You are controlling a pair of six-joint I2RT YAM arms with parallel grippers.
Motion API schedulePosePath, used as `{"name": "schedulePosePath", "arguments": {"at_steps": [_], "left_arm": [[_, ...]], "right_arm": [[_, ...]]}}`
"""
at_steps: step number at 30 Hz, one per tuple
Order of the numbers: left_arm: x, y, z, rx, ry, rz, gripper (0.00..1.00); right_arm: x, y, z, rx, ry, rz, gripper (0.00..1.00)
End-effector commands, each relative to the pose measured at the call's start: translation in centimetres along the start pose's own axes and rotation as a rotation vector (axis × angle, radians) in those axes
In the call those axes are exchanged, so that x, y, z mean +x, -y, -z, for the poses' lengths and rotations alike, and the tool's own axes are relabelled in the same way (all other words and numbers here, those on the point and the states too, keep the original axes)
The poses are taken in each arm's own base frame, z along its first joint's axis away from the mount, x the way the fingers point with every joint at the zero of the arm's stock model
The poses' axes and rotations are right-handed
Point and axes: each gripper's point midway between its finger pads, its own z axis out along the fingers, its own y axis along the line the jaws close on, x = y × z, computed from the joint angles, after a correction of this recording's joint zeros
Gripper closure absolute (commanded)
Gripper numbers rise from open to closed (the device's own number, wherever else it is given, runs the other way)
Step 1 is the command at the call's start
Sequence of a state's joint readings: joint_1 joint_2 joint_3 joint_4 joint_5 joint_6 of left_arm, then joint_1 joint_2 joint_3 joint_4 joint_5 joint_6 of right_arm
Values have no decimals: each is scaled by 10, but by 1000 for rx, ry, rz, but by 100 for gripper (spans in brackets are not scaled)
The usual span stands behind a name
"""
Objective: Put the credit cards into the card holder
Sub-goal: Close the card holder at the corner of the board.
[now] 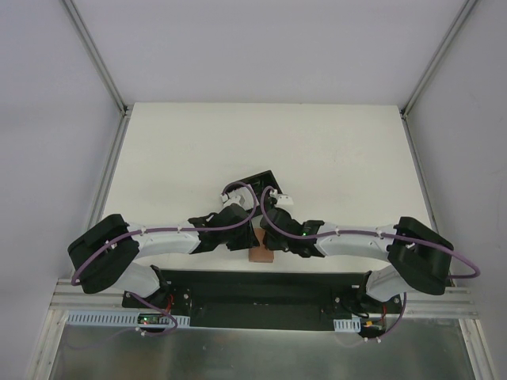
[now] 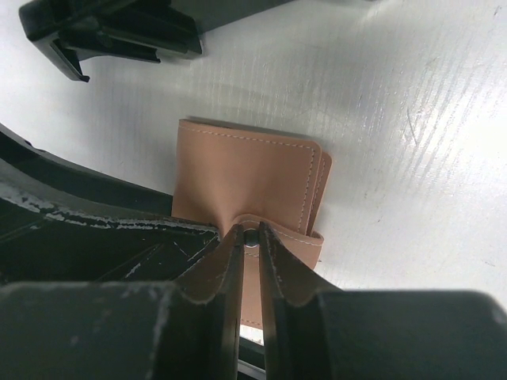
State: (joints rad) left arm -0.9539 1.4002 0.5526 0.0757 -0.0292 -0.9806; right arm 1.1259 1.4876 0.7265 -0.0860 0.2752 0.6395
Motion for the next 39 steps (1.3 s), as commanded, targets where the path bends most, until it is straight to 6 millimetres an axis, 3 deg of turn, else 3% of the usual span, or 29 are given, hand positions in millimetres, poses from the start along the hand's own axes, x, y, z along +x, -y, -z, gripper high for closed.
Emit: {"name": "schedulePosePath", "arguments": {"at_steps": [1,22,32,39], "left_arm": [[26,-48,1,-156,-83,-18,61],[27,-48,1,-151,-81,-11,62],[27,-48,1,-149,-79,0,61],[25,-45,2,-136,-71,6,62]], "right_arm": [[70,59,-4,181,-200,79,86],[91,69,-4,255,-200,136,86],[116,71,-10,269,-298,135,90],[117,95,0,412,-298,141,90]]}}
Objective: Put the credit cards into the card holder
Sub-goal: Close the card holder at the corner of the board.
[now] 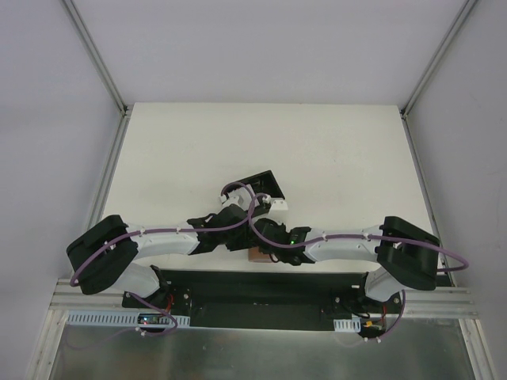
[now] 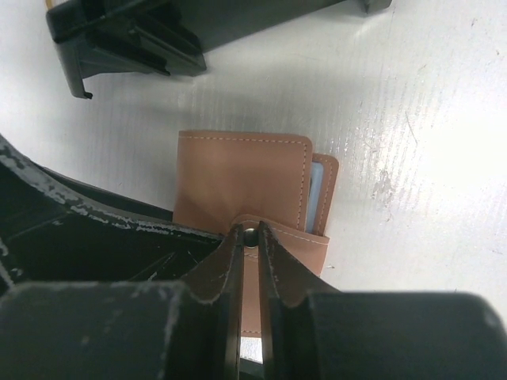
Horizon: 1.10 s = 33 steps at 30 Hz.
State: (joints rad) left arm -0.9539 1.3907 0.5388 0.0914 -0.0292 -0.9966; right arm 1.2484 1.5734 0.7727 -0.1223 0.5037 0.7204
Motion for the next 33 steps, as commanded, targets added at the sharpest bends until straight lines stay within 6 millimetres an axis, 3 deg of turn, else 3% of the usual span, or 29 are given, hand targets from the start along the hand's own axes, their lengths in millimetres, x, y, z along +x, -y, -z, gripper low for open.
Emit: {"name": "schedulePosePath", "arguments": {"at_steps": [1,15,19,27,33], "left_arm": [[24,-46,2,-147,-75,-9,61],[26,-48,3,-142,-77,-4,62],[25,-48,3,-142,-72,-12,62],[16,-35,4,-110,-54,-59,62],[6,-23,6,-80,-30,-97,60]], "right_arm": [[113,97,10,300,-403,134,90],[130,111,5,359,-495,106,92],[108,101,5,285,-391,93,90],[51,53,14,43,-241,29,81],[18,48,28,-37,-146,-43,76]]}}
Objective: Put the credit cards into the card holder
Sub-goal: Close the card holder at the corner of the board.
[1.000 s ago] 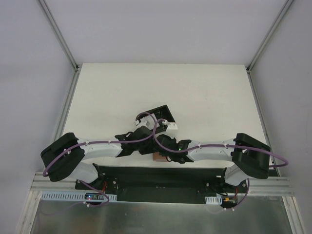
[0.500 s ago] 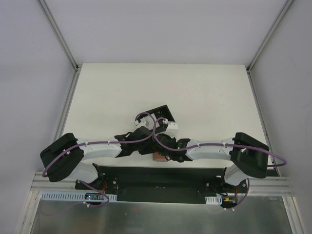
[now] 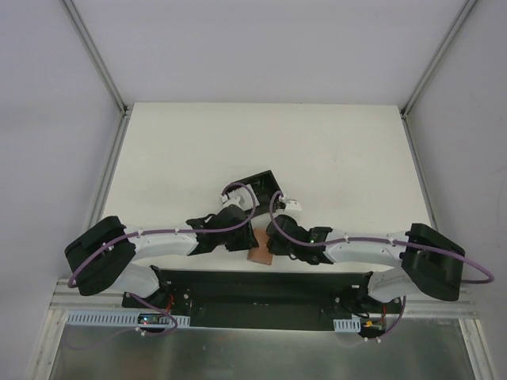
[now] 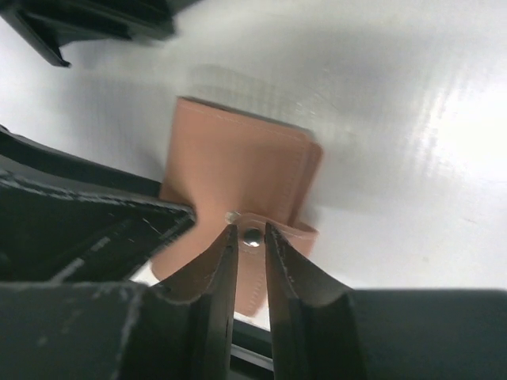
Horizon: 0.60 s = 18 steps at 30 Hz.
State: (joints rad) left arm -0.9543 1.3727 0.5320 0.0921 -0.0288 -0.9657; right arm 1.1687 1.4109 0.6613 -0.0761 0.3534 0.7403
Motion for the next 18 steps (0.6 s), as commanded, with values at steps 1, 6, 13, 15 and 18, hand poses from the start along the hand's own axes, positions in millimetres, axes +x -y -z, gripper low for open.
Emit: {"name": "schedulePosePath", "arguments": {"at_steps": [1,6,13,15,18], "left_arm": [[6,-21,3,-87,-36,-74,60],[-5,-11,4,-72,-13,-121,59],[-22,2,7,-54,24,-173,58],[-27,6,10,-40,35,-185,59],[-32,12,15,-16,53,-203,59]], "right_arm": [[16,41,15,69,-78,59,76],[2,36,26,-8,-27,-5,73],[0,33,32,-76,-5,-83,75],[1,31,31,-95,-6,-99,76],[2,32,31,-94,-7,-111,78]]}}
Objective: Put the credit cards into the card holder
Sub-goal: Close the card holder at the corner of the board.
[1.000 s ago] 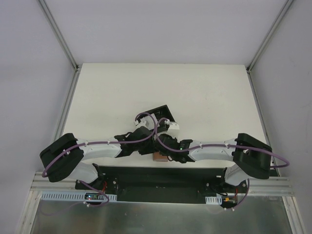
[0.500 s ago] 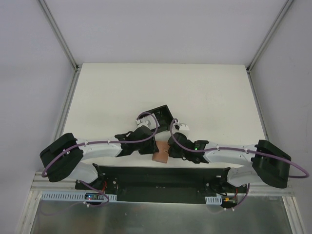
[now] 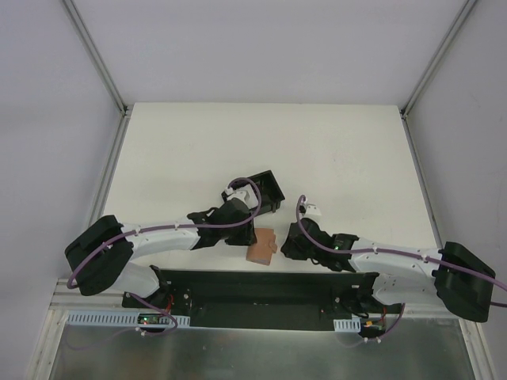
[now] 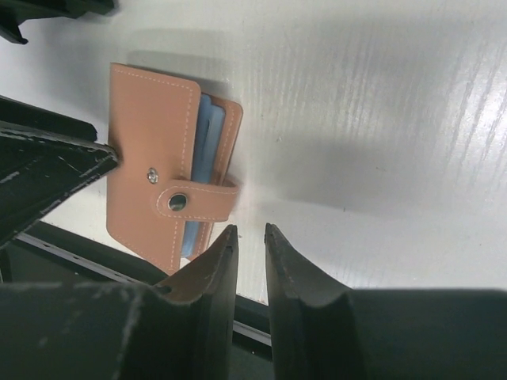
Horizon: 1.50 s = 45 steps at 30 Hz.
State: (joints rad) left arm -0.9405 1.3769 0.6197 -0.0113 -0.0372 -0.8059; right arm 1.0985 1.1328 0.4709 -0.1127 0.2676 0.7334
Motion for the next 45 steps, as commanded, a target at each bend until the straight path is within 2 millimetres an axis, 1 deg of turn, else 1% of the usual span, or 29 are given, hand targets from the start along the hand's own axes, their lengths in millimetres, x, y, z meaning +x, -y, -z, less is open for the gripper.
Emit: {"name": "schedulePosePath", "arguments": {"at_steps": [1,2,8,10,11,16,17,24,26,31,36,41,45], "left_arm": [[-18,6,8,8,46,-59,58],[-18,6,7,13,37,-67,59],[-1,8,-4,48,-51,-89,62],[8,3,-7,41,-81,-83,62],[8,6,-9,57,-76,-81,62],[17,-5,-12,35,-93,-74,62],[18,-6,-12,31,-96,-71,62],[23,-14,-13,7,-101,-54,63],[25,-16,-13,5,-106,-48,63],[28,-17,-13,8,-102,-24,63],[28,-16,-13,13,-99,-1,64],[30,-15,-14,16,-110,11,64],[31,-15,-15,16,-111,14,65]], "right_arm": [[-4,-9,2,-46,12,-54,78],[-4,-9,2,-50,11,-57,79],[-6,-17,3,-89,13,-73,80],[-7,-22,3,-106,13,-76,79],[-7,-23,3,-111,10,-79,79],[-2,-24,-2,-105,-20,-89,80],[-3,-29,-3,-124,-17,-94,80],[-5,-39,-6,-153,-32,-77,82],[-8,-39,-5,-155,-16,-80,82],[-16,-32,-4,-155,12,-109,82],[-20,-34,-7,-174,8,-120,81],[-16,-41,-14,-194,-27,-120,80],[-13,-43,-19,-190,-49,-103,81]]}}
